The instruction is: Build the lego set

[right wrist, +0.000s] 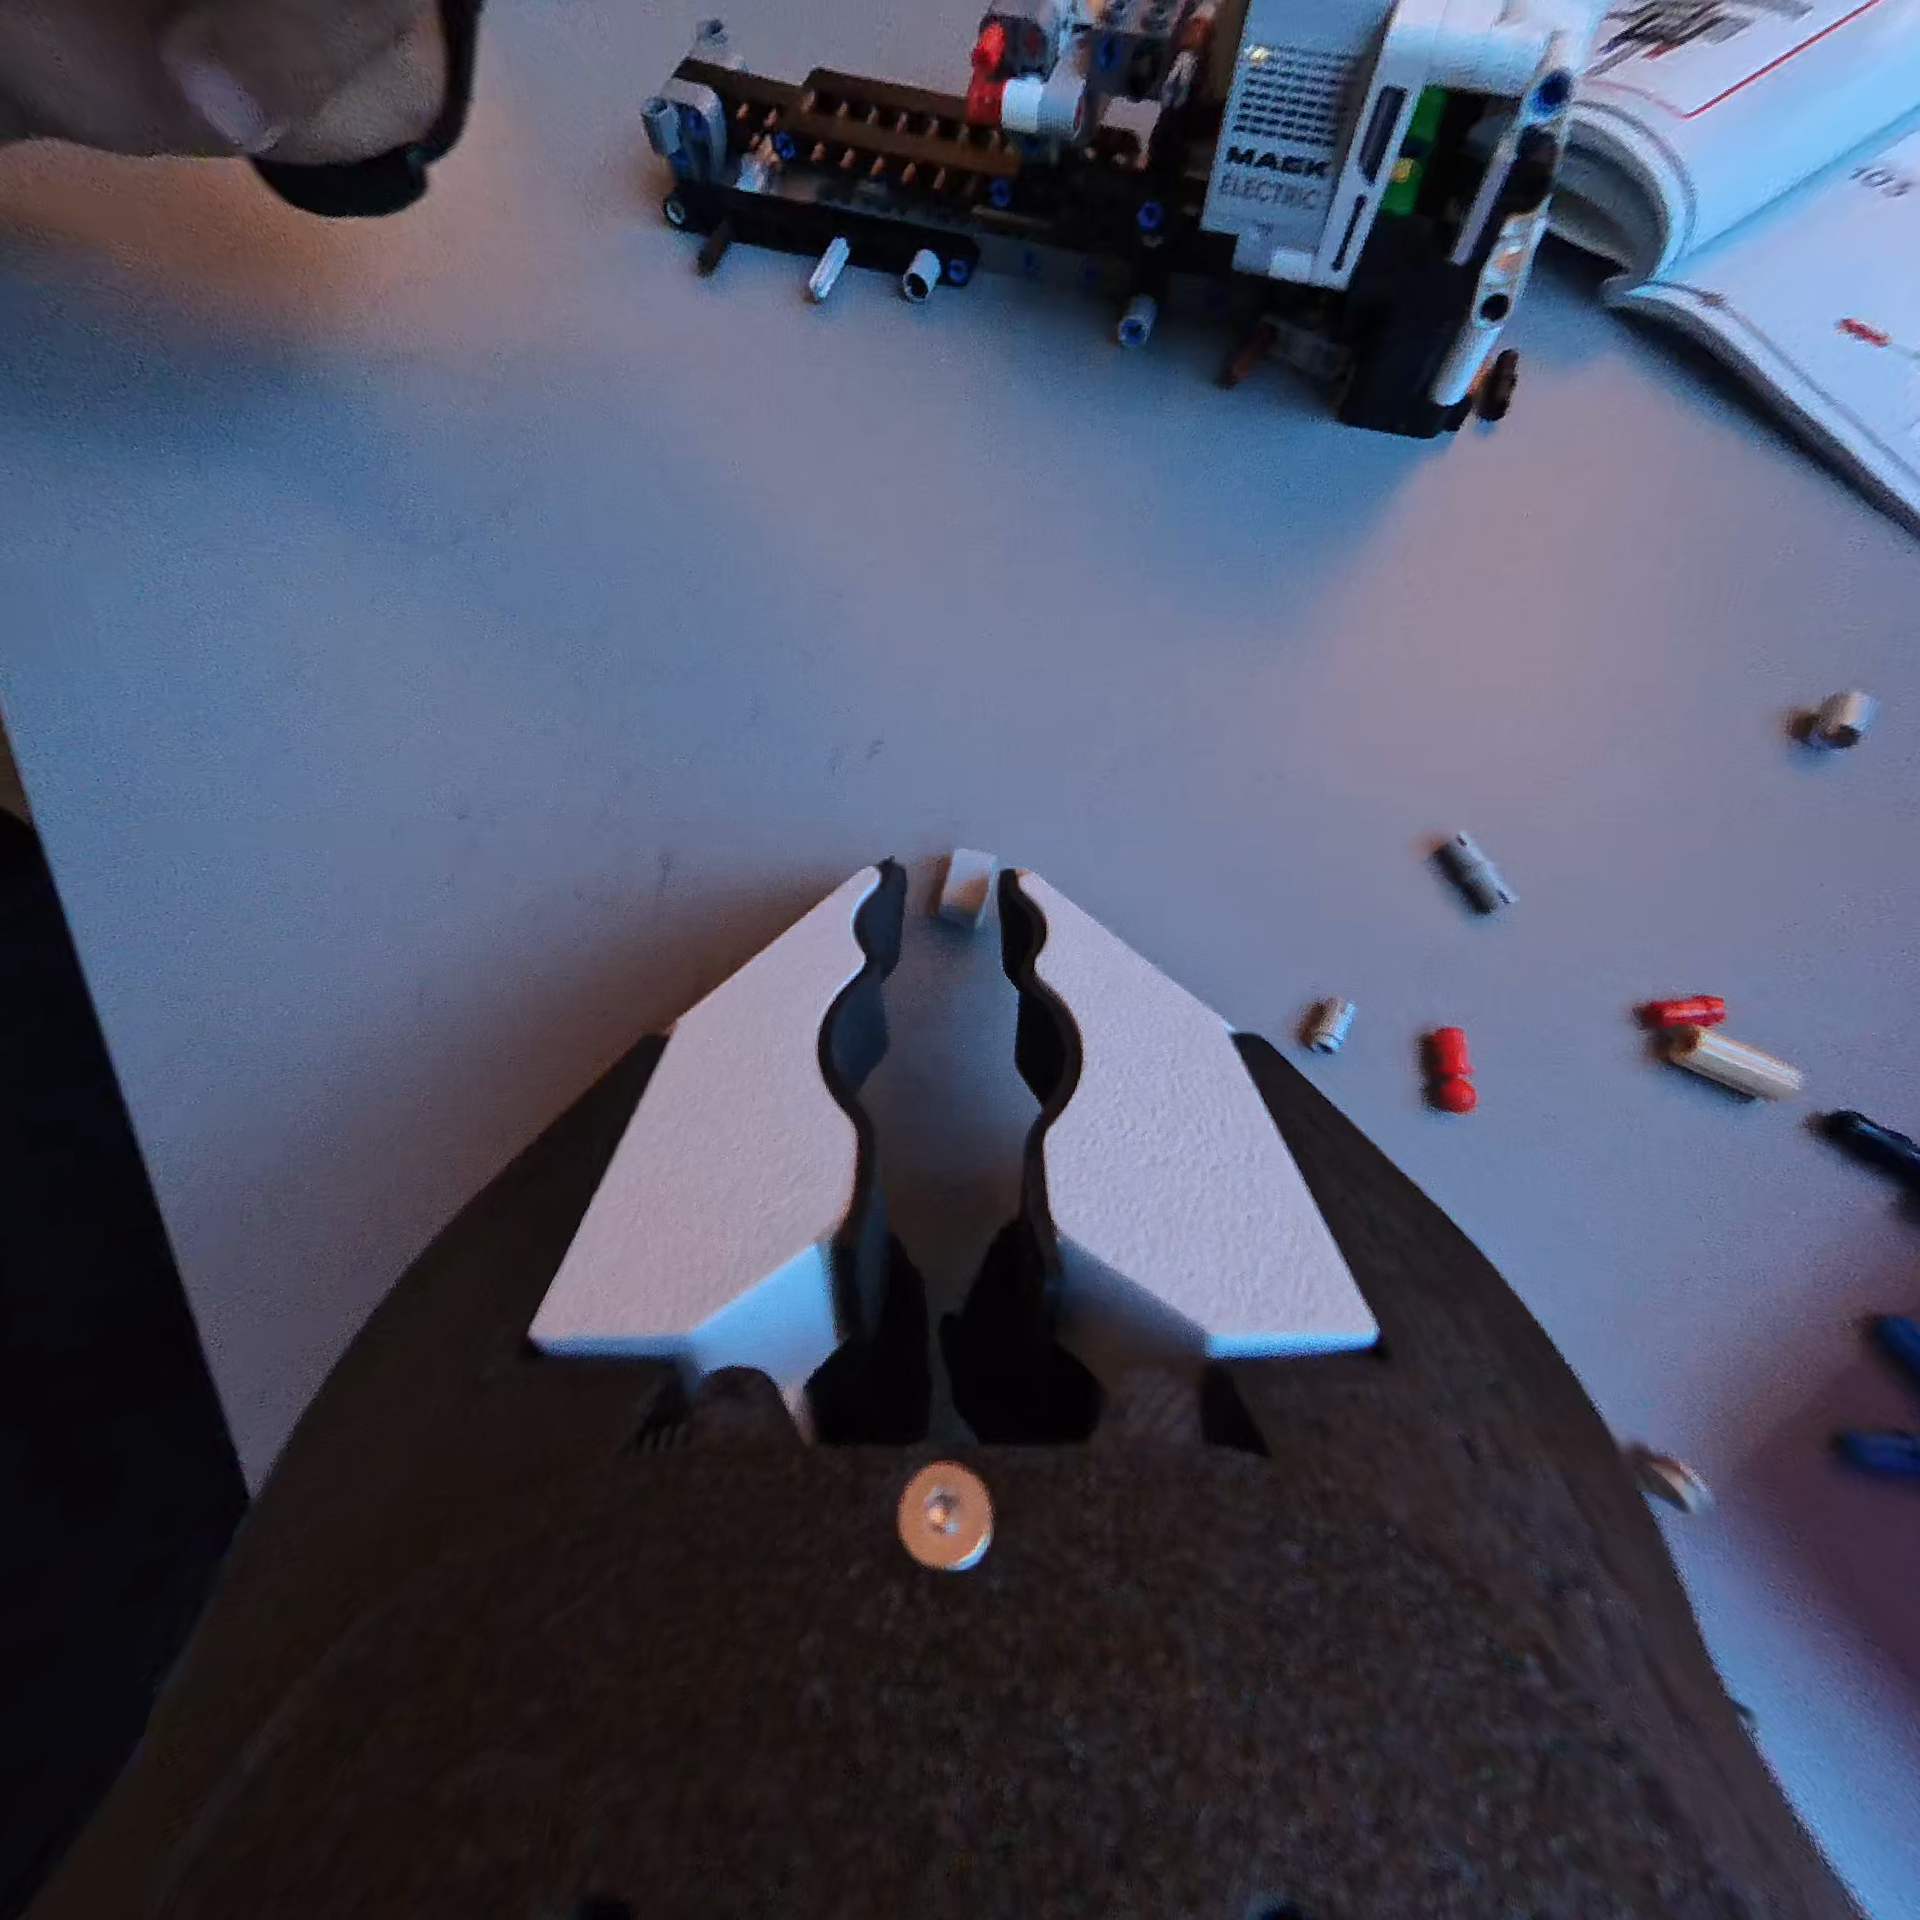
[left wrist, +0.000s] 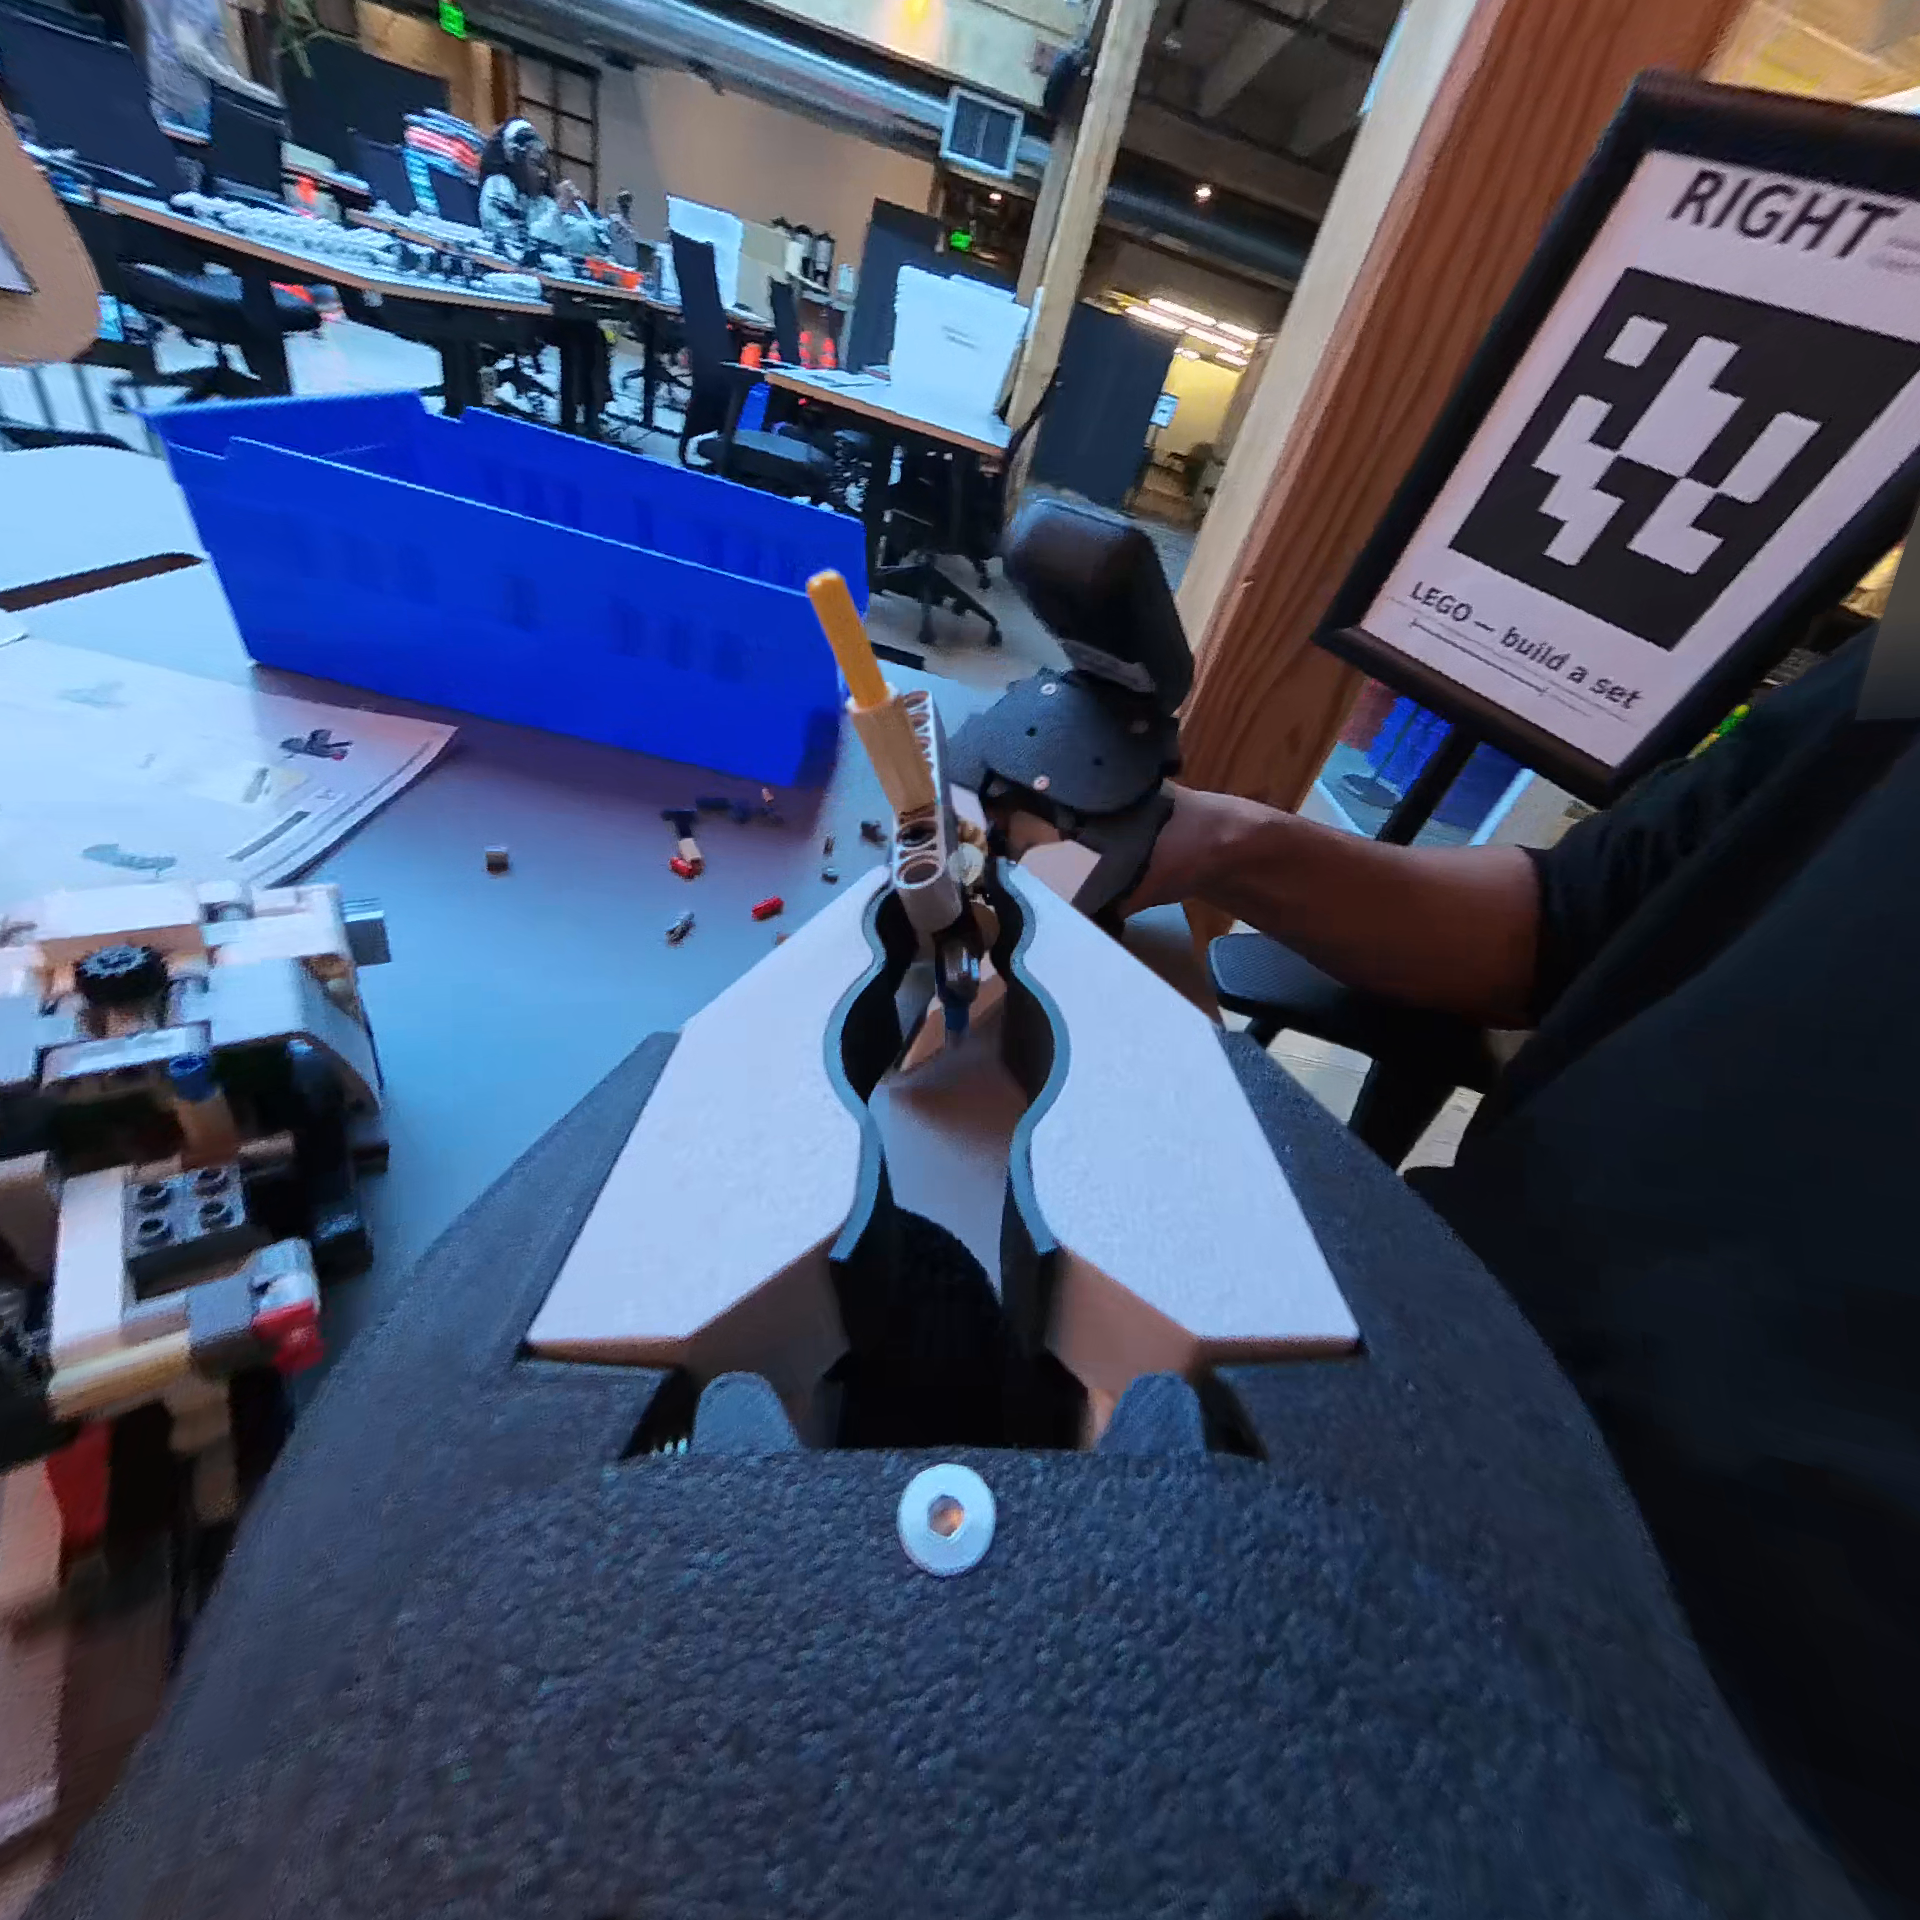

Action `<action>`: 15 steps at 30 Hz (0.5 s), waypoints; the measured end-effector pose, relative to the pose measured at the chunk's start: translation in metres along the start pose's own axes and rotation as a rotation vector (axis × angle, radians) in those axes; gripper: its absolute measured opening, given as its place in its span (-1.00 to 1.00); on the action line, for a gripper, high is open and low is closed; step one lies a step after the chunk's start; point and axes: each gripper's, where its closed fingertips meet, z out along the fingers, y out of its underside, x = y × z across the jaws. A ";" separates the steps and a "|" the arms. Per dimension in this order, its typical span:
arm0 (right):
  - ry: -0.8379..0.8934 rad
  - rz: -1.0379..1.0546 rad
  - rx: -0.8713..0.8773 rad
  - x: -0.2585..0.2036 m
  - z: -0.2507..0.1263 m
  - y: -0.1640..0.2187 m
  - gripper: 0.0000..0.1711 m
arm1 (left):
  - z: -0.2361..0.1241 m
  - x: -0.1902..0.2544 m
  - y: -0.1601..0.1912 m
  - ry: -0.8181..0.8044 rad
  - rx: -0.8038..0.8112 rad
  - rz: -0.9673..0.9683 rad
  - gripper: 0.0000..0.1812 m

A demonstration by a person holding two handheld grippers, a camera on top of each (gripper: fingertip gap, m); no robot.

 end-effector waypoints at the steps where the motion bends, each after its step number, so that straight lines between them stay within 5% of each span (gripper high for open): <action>1: -0.010 0.004 -0.011 -0.001 0.002 0.001 -0.79 | 0.002 0.000 -0.001 0.021 0.000 -0.004 -0.89; 8: -0.102 0.030 -0.009 -0.030 0.007 -0.004 -0.71 | 0.007 0.002 0.006 0.107 -0.022 0.004 -0.89; 12: -0.016 -0.047 -0.062 -0.014 -0.006 0.012 -0.70 | -0.002 0.002 0.014 0.107 -0.012 -0.025 -0.89; 15: -0.148 0.029 -0.035 -0.030 -0.004 0.007 -0.70 | -0.006 -0.002 0.022 0.088 -0.026 -0.019 -0.89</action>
